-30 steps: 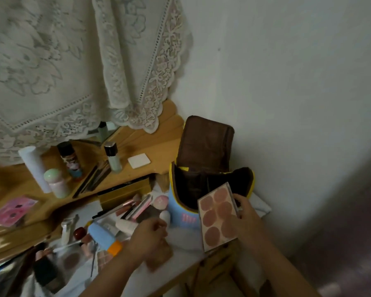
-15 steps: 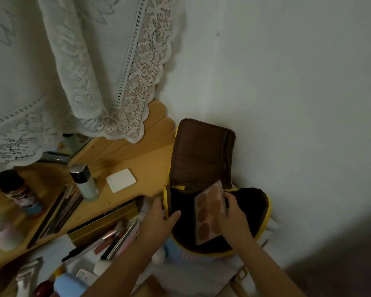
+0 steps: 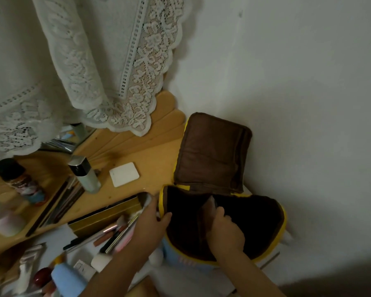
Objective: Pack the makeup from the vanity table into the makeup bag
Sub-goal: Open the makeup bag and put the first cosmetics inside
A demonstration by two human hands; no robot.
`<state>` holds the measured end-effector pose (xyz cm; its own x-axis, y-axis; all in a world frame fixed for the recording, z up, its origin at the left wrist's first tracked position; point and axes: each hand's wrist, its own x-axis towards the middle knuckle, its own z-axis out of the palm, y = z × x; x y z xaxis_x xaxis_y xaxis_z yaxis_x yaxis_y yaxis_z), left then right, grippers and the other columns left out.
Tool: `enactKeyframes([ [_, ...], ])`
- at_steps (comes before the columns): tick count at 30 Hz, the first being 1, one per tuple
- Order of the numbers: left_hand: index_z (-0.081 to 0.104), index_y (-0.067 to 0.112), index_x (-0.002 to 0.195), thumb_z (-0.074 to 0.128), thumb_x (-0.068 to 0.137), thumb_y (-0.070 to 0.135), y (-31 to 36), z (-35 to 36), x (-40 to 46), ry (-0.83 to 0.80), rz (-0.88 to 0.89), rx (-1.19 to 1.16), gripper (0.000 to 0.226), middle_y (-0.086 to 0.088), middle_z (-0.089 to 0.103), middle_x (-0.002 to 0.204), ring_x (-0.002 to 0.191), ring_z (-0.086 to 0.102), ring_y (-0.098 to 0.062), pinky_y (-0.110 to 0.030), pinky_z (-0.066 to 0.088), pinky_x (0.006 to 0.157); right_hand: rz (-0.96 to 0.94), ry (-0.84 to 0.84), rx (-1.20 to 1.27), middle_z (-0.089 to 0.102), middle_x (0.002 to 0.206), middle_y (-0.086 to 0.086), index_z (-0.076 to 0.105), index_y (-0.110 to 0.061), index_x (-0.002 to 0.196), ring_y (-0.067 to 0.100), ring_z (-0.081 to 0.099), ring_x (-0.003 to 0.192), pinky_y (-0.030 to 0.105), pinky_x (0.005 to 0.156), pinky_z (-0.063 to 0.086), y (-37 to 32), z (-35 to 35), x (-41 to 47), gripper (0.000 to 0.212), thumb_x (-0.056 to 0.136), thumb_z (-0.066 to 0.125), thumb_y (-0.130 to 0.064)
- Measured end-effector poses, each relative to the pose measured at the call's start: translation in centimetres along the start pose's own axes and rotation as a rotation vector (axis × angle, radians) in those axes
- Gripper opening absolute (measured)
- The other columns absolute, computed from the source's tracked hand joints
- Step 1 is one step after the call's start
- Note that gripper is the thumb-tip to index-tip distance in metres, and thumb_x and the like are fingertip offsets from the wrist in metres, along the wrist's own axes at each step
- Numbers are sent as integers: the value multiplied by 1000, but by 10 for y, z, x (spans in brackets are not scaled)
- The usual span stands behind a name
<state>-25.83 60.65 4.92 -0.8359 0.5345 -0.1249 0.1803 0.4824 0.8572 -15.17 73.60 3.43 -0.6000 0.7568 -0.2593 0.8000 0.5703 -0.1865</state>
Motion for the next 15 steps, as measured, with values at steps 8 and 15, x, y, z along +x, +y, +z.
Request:
enactKeyframes([
  [8,46,13,130,53,91,13,-4,0,-4,92,-11,116,40,-10,64,117,107,59,-28,-24,39,81,-50,-6,-77,33,129,14,27,-25,136,23,62,86,28,57,44,1,4,0,47,94,41,-11],
  [15,55,9,117,52,92,26,2,-2,-18,41,-89,127,30,-10,65,113,104,59,-20,-20,36,80,-166,-87,-57,31,126,13,34,-22,132,25,54,97,28,63,41,11,-8,-1,40,93,46,-24],
])
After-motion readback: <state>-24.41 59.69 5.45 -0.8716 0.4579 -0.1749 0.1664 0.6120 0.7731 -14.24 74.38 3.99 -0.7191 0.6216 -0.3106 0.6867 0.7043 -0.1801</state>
